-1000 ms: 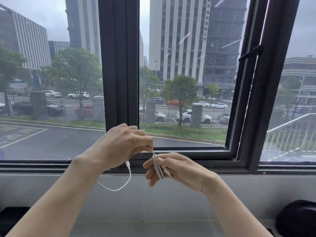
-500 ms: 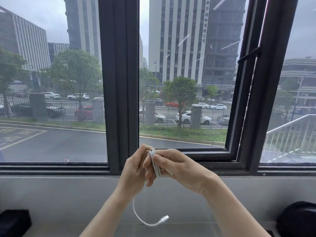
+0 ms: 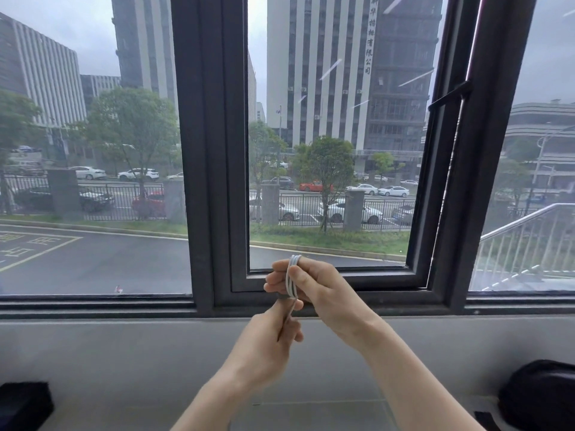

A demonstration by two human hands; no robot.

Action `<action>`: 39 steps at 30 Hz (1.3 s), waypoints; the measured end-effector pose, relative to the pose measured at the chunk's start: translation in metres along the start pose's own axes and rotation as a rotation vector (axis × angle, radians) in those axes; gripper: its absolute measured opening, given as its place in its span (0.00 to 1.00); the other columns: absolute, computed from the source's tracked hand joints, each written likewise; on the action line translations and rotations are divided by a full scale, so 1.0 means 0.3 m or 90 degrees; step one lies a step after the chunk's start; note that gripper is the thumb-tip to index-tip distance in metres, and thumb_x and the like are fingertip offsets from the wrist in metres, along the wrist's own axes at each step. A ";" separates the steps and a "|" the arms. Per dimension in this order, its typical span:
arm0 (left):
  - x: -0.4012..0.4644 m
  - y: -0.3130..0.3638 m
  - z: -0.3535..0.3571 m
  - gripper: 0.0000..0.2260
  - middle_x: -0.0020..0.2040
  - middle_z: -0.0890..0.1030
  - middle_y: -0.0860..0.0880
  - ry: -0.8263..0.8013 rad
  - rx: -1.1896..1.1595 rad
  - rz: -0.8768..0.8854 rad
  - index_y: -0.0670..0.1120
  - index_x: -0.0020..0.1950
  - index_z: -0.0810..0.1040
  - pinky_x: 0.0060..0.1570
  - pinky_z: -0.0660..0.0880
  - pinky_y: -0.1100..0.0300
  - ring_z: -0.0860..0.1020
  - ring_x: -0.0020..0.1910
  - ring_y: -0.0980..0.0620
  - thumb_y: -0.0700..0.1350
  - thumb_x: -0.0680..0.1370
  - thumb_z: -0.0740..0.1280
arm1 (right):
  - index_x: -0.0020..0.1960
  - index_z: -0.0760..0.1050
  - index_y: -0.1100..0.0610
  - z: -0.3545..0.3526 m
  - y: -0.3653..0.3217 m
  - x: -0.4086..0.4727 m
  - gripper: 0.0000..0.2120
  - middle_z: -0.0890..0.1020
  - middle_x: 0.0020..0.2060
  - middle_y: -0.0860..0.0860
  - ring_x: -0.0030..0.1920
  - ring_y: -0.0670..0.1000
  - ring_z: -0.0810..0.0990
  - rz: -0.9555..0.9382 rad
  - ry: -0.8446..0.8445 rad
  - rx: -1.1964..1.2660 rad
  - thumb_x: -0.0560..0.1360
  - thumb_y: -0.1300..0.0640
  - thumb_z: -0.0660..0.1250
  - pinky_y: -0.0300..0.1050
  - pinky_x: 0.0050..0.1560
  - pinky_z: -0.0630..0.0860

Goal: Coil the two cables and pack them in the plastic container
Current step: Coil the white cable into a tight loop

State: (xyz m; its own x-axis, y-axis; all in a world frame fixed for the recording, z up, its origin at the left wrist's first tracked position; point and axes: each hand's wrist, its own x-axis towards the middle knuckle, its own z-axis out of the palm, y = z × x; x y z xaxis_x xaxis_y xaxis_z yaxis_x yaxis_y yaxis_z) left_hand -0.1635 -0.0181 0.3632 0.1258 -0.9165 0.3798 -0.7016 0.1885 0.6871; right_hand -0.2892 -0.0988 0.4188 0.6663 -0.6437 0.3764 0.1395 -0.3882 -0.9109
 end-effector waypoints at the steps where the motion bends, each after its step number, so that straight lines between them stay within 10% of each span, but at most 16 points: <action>1: 0.000 0.011 -0.015 0.14 0.44 0.81 0.57 -0.033 0.076 0.015 0.55 0.68 0.69 0.42 0.71 0.67 0.77 0.40 0.61 0.43 0.83 0.60 | 0.63 0.78 0.60 0.002 0.008 0.002 0.13 0.88 0.52 0.54 0.57 0.52 0.86 -0.006 0.015 -0.020 0.86 0.59 0.56 0.64 0.66 0.76; 7: -0.003 0.084 -0.087 0.13 0.44 0.85 0.53 -0.116 -0.165 -0.061 0.54 0.59 0.72 0.26 0.74 0.59 0.76 0.28 0.52 0.38 0.79 0.61 | 0.63 0.78 0.58 -0.026 0.016 0.017 0.12 0.86 0.54 0.53 0.56 0.48 0.86 -0.026 0.066 -0.121 0.86 0.59 0.58 0.52 0.64 0.80; 16: -0.023 0.091 -0.158 0.14 0.52 0.86 0.41 -0.261 -0.319 0.045 0.40 0.49 0.80 0.37 0.75 0.56 0.84 0.42 0.44 0.37 0.71 0.57 | 0.63 0.78 0.64 -0.034 0.006 0.001 0.14 0.86 0.55 0.61 0.57 0.57 0.86 0.058 -0.010 0.011 0.86 0.59 0.57 0.49 0.63 0.79; 21: 0.009 0.089 -0.191 0.14 0.41 0.87 0.45 -0.197 -0.269 0.120 0.43 0.49 0.79 0.29 0.72 0.62 0.82 0.32 0.49 0.53 0.82 0.62 | 0.53 0.74 0.74 -0.024 0.009 -0.023 0.23 0.80 0.38 0.62 0.45 0.58 0.78 0.083 -0.144 -0.065 0.86 0.52 0.58 0.64 0.54 0.74; 25: 0.040 0.091 -0.212 0.19 0.29 0.81 0.50 -0.095 -0.294 0.130 0.40 0.46 0.82 0.28 0.74 0.56 0.76 0.25 0.50 0.55 0.80 0.64 | 0.49 0.82 0.60 0.016 -0.026 -0.045 0.26 0.85 0.48 0.61 0.51 0.59 0.83 0.105 -0.223 0.030 0.79 0.38 0.59 0.53 0.60 0.76; 33: 0.086 0.084 -0.226 0.08 0.40 0.83 0.52 0.113 -0.338 0.126 0.44 0.44 0.83 0.48 0.76 0.61 0.81 0.40 0.56 0.49 0.74 0.73 | 0.60 0.77 0.73 0.025 -0.029 -0.034 0.25 0.83 0.51 0.66 0.55 0.67 0.82 0.146 -0.240 0.180 0.82 0.53 0.52 0.58 0.66 0.75; 39: 0.118 0.082 -0.247 0.10 0.37 0.86 0.47 0.118 -0.380 0.117 0.42 0.47 0.83 0.39 0.79 0.67 0.82 0.35 0.56 0.48 0.72 0.74 | 0.62 0.75 0.74 0.049 -0.039 -0.047 0.22 0.82 0.52 0.67 0.55 0.67 0.81 0.135 -0.277 0.162 0.82 0.58 0.51 0.58 0.65 0.75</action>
State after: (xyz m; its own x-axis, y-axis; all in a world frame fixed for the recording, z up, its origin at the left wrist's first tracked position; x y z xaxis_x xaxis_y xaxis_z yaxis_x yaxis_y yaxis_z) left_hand -0.1244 -0.0197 0.4395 0.1969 -0.7844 0.5882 -0.2202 0.5492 0.8061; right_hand -0.2895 -0.0756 0.4216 0.9331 -0.3372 0.1246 0.1061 -0.0729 -0.9917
